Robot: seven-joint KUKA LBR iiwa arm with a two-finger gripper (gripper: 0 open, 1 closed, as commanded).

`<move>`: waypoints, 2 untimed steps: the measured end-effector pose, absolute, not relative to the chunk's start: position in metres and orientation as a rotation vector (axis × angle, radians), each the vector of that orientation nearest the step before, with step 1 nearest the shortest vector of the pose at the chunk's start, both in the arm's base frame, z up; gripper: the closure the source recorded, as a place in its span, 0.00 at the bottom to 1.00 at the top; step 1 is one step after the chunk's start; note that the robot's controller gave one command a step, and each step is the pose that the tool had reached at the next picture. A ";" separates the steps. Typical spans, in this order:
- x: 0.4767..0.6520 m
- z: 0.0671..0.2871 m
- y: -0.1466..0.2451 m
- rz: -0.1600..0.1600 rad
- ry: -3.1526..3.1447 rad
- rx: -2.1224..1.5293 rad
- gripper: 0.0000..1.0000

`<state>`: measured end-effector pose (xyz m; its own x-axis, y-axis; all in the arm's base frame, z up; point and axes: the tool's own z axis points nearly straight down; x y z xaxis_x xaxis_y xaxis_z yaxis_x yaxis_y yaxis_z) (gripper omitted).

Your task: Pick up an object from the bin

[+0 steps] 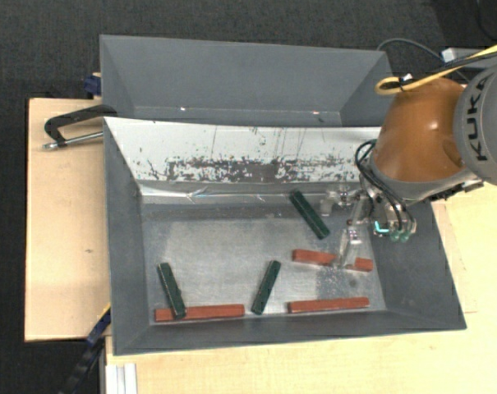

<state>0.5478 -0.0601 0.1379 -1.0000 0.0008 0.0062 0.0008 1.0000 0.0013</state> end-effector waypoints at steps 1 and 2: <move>0.549 0.142 -0.060 -0.001 -3.142 0.000 0.00; 0.536 0.117 -0.058 0.002 -3.149 0.157 0.00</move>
Offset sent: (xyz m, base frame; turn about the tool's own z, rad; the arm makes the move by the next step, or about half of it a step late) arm -0.0416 0.0038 -0.0679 -0.2478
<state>0.5359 -0.0582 0.1173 -0.9950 -0.0993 -0.0117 -0.0993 0.9951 -0.0018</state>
